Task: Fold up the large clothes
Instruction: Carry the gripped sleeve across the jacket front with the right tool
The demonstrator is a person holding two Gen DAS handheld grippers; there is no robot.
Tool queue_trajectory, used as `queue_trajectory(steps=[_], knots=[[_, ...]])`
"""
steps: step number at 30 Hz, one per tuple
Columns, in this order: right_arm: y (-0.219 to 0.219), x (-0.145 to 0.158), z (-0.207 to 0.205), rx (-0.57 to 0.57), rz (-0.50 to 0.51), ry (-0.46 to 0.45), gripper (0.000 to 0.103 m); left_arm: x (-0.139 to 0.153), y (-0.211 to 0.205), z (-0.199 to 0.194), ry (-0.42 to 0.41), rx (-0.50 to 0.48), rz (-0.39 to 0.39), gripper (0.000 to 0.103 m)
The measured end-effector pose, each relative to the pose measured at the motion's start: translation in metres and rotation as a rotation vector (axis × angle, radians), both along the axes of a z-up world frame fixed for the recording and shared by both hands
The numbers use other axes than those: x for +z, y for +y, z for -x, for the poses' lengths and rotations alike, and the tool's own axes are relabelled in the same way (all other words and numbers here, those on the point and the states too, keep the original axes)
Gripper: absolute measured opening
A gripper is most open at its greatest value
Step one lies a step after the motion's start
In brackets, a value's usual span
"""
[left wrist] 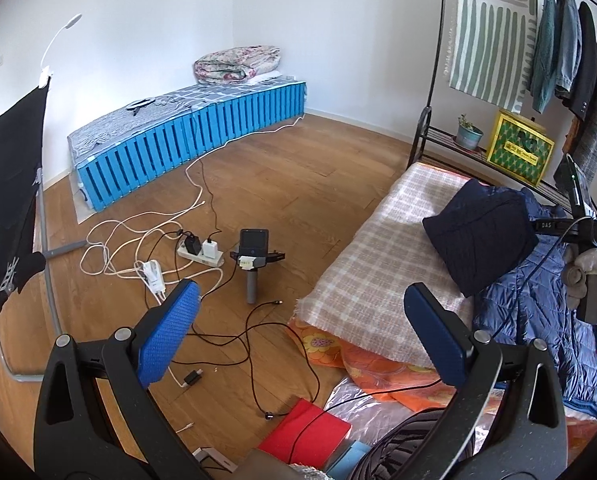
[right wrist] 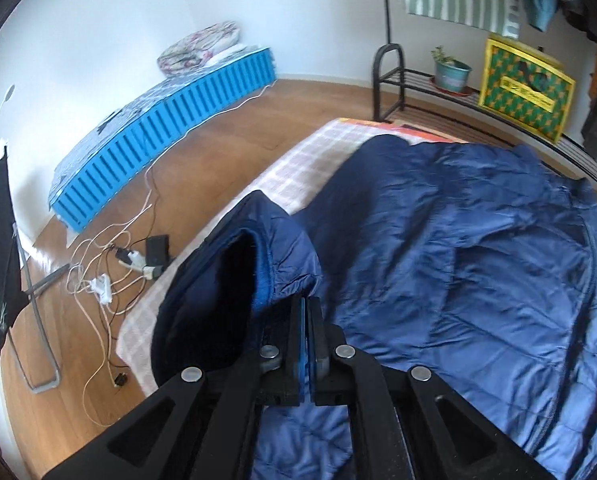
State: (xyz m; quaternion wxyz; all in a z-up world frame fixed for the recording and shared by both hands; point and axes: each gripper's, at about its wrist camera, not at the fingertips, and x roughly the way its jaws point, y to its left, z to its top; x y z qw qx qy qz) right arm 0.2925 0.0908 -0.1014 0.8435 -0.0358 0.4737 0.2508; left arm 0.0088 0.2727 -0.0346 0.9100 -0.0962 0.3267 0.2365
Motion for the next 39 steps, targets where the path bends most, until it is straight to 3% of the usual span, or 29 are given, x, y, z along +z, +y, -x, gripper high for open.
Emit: queue_trajectory(steps=[7,15,16,17,18,19,21,25,29,33,34,35,37,39], knots=[[-0.116,-0.007,-0.030,-0.197,0.053,0.022,0.000,0.002,-0.032,-0.035,0.005,-0.095,-0.014,0.103],[-0.169,-0.047,-0.034,-0.242,0.096,0.073,0.001,0.004,-0.063,-0.079,0.025,-0.177,-0.039,0.103],[-0.172,-0.049,-0.034,-0.242,0.101,0.076,0.007,0.005,-0.066,-0.083,0.024,-0.184,-0.042,0.103],[-0.177,-0.051,-0.032,-0.245,0.100,0.076,0.025,0.006,-0.069,-0.088,0.023,-0.185,-0.047,0.103],[-0.183,-0.051,-0.030,-0.250,0.092,0.070,0.033,0.007,-0.070,-0.092,0.022,-0.184,-0.050,0.103],[-0.189,-0.050,-0.027,-0.256,0.081,0.064,0.038,0.007,-0.069,-0.095,0.021,-0.188,-0.049,0.103],[-0.203,-0.050,-0.024,-0.265,0.043,0.062,0.038,0.008,-0.070,-0.103,0.023,-0.195,-0.047,0.103],[-0.224,-0.050,-0.022,-0.280,-0.044,0.079,0.068,0.006,-0.075,-0.116,0.032,-0.218,-0.044,0.103],[-0.222,-0.056,-0.028,-0.256,-0.076,0.099,0.082,0.002,-0.084,-0.126,0.033,-0.236,-0.040,0.103],[-0.202,-0.075,-0.039,-0.218,-0.024,0.131,0.081,-0.002,-0.091,-0.134,0.043,-0.255,-0.022,0.103],[-0.195,-0.079,-0.043,-0.205,-0.004,0.135,0.072,-0.002,-0.093,-0.135,0.045,-0.255,-0.025,0.103],[-0.189,-0.084,-0.045,-0.188,0.012,0.144,0.043,-0.003,-0.094,-0.135,0.047,-0.254,-0.028,0.103],[-0.179,-0.089,-0.048,-0.151,0.031,0.166,0.010,-0.005,-0.094,-0.137,0.053,-0.250,-0.034,0.103],[-0.172,-0.084,-0.049,-0.124,0.048,0.131,0.005,-0.010,-0.093,-0.140,0.066,-0.247,-0.036,0.103]])
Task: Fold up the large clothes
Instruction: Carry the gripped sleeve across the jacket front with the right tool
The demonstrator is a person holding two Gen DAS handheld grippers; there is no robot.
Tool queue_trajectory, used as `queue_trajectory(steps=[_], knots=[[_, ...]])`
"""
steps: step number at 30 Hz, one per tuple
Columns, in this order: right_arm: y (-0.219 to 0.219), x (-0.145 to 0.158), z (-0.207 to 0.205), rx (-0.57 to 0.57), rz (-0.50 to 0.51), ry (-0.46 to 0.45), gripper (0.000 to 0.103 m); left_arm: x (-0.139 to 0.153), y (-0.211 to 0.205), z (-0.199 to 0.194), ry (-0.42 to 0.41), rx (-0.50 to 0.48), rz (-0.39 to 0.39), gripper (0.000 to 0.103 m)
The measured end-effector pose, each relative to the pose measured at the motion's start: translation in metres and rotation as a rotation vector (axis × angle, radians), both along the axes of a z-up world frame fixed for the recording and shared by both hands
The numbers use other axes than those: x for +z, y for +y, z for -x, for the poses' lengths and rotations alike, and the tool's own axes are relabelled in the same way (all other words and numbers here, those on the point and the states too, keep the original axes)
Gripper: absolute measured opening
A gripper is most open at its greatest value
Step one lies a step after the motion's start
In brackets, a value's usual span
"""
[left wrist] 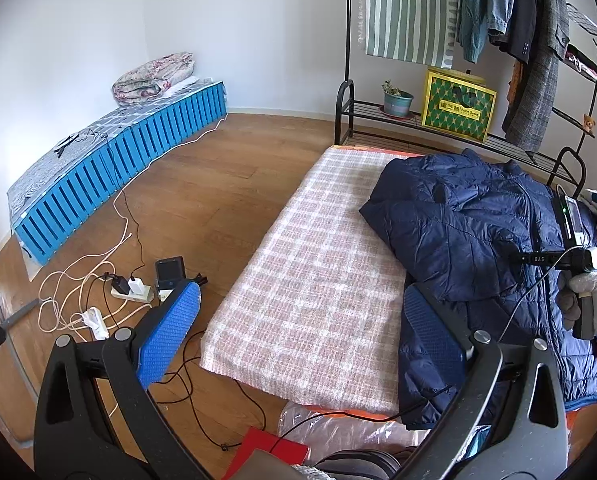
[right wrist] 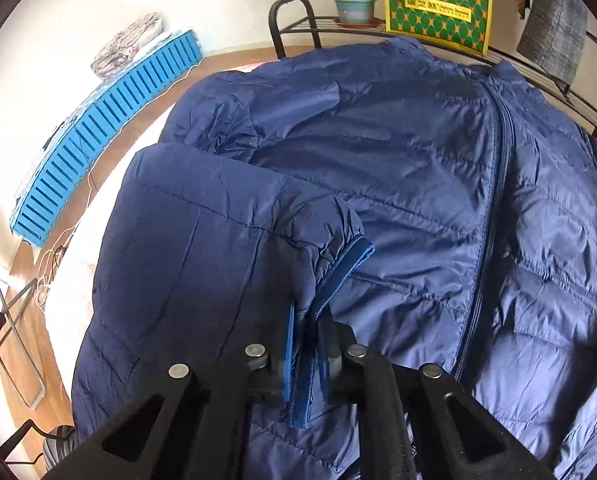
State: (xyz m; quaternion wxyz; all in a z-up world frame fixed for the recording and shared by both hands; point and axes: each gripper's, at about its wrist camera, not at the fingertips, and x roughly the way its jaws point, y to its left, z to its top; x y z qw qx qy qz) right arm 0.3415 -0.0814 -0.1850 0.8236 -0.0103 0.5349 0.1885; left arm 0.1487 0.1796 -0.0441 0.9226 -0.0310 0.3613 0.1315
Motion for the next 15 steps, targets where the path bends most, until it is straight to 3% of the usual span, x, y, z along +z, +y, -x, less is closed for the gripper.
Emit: queue_trajectory(steps=[7,15], knots=[[-0.019,0.046,-0.025,-0.035,0.078,-0.150,0.002,-0.021,-0.009,-0.020,0.042,-0.024,-0.004,0.103],[-0.099,0.095,-0.071,-0.216,0.151,-0.252,0.002,-0.033,-0.056,-0.059,0.042,-0.140,-0.037,0.103]])
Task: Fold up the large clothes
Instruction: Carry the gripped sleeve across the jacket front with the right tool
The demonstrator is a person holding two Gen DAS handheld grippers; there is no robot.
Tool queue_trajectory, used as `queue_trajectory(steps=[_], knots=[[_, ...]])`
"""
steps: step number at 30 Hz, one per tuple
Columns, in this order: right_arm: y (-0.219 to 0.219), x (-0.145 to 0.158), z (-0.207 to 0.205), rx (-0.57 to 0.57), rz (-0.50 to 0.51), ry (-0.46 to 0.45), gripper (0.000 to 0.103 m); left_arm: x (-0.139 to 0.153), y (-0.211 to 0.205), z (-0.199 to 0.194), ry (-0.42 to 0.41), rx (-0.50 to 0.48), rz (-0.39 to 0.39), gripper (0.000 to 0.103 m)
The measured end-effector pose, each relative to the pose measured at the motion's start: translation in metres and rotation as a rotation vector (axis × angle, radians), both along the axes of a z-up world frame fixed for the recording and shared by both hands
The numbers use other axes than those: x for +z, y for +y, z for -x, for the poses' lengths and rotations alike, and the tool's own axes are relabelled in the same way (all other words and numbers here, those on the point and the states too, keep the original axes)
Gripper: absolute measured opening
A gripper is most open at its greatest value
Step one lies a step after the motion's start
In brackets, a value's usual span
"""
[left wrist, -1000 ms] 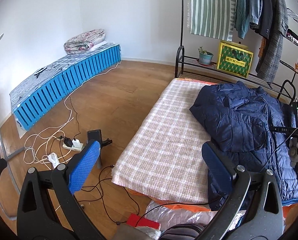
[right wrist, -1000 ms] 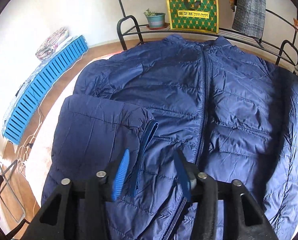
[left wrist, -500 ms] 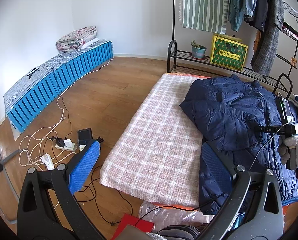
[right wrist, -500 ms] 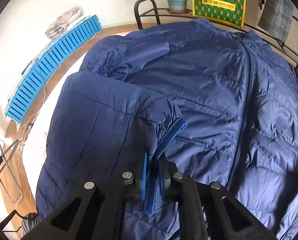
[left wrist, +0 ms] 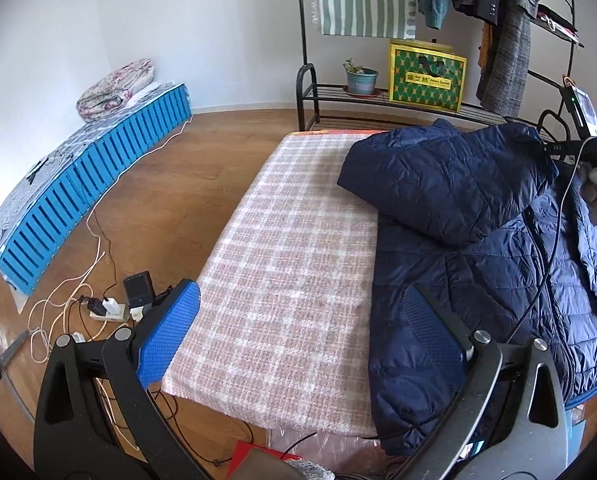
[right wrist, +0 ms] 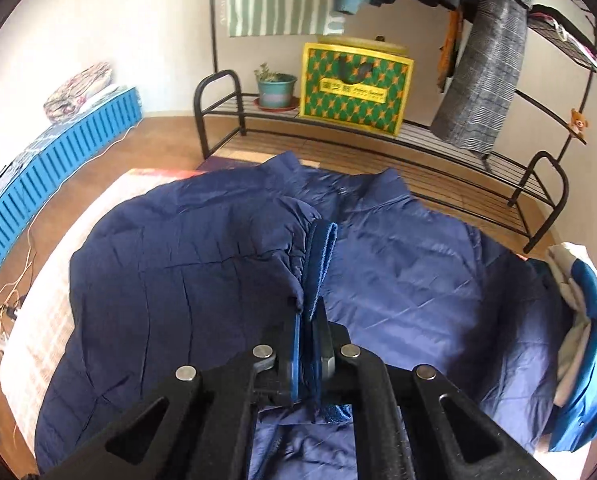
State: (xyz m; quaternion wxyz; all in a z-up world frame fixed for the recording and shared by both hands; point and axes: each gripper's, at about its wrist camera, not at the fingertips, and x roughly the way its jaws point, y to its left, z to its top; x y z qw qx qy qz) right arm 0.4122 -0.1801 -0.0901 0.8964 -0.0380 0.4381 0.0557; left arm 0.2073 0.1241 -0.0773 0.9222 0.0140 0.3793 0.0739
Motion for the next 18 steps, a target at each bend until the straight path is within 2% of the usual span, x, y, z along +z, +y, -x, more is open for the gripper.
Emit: queue_trajectory(steps=[4,9,14,18], knots=[[-0.050,0.001,-0.016,-0.130,0.005,0.004,0.002,-0.004,-0.020,-0.014,0.003,-0.044,0.000,0.103],[-0.100,-0.032,-0.021,-0.258,0.029,0.068,0.002,-0.013,-0.030,-0.025,0.029,-0.064,-0.008,0.103],[-0.126,-0.061,-0.025,-0.311,-0.016,0.115,0.002,-0.022,-0.034,-0.030,0.058,-0.065,-0.011,0.103],[-0.128,-0.072,-0.029,-0.313,-0.058,0.136,0.002,-0.023,-0.036,-0.030,0.059,-0.067,-0.033,0.103]])
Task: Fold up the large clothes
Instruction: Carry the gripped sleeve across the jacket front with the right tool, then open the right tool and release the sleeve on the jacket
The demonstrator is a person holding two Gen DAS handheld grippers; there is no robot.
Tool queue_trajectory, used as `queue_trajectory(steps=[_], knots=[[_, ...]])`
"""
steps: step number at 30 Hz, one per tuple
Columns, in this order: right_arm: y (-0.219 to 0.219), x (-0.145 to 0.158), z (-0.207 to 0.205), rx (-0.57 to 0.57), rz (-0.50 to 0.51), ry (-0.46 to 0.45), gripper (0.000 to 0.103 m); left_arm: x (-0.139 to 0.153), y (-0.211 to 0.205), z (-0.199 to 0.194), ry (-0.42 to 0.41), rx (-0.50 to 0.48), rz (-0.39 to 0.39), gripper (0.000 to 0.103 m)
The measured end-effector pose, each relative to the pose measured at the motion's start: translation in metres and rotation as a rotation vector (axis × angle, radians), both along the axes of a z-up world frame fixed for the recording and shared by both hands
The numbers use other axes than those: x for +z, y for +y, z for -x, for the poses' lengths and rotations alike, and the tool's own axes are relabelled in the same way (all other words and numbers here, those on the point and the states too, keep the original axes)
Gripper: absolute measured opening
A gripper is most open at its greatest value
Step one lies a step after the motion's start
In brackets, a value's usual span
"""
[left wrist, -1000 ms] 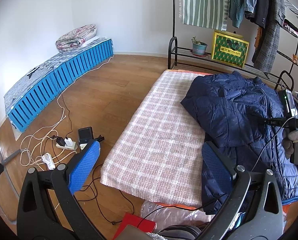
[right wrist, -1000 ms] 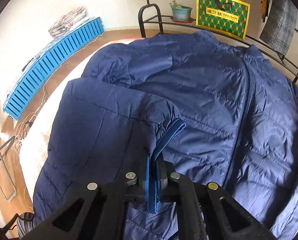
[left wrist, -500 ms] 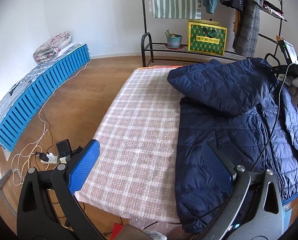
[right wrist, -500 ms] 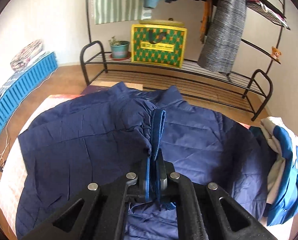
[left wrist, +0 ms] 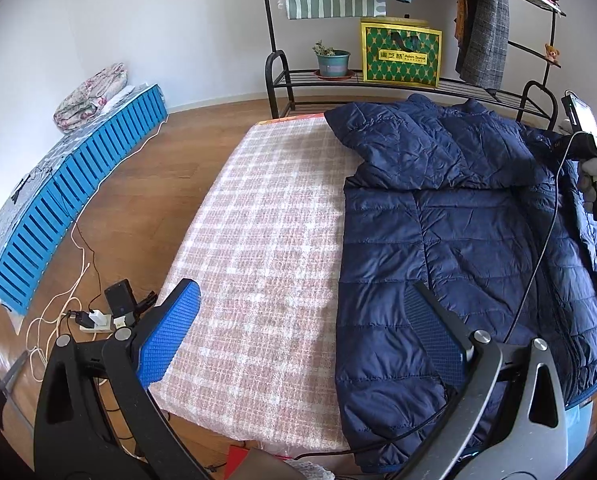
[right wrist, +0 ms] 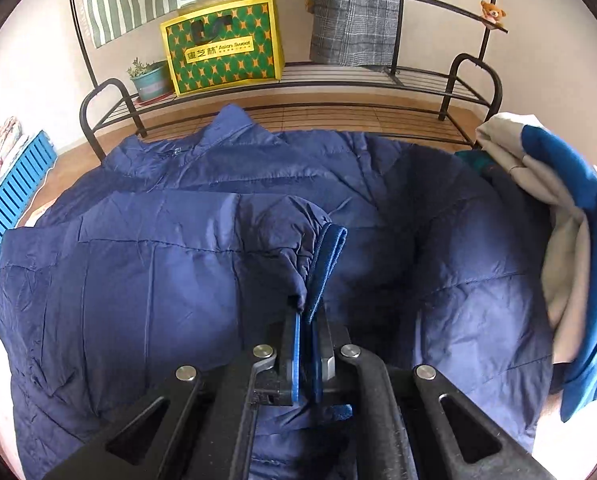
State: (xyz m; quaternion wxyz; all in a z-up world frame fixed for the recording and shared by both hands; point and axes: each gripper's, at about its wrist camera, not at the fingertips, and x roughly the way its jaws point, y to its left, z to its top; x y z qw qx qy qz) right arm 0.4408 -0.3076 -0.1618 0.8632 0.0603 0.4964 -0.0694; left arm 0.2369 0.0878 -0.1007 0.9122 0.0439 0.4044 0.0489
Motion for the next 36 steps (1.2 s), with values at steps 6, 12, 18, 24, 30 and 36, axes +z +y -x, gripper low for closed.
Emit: queue_trajectory(steps=[6,12,18,24,30,36], knots=[[-0.007,-0.020,-0.006,-0.092,0.045,0.093,0.002,0.003,0.001,0.002,-0.013,0.010,-0.002,0.103],[-0.007,-0.005,0.004,-0.050,0.043,0.044,0.029,0.014,0.006,0.009,-0.038,0.021,-0.017,0.103],[0.000,0.049,0.040,-0.012,0.038,-0.083,0.033,0.044,0.016,0.022,-0.105,0.037,-0.023,0.103],[0.023,0.124,0.105,0.018,0.052,-0.194,0.041,0.076,0.028,0.037,-0.191,0.012,0.025,0.103],[0.052,0.193,0.191,0.038,0.056,-0.268,0.051,0.095,0.019,0.041,-0.271,-0.112,0.072,0.103],[0.074,0.231,0.272,0.034,0.089,-0.322,0.063,0.116,-0.019,0.040,-0.320,-0.262,0.118,0.103]])
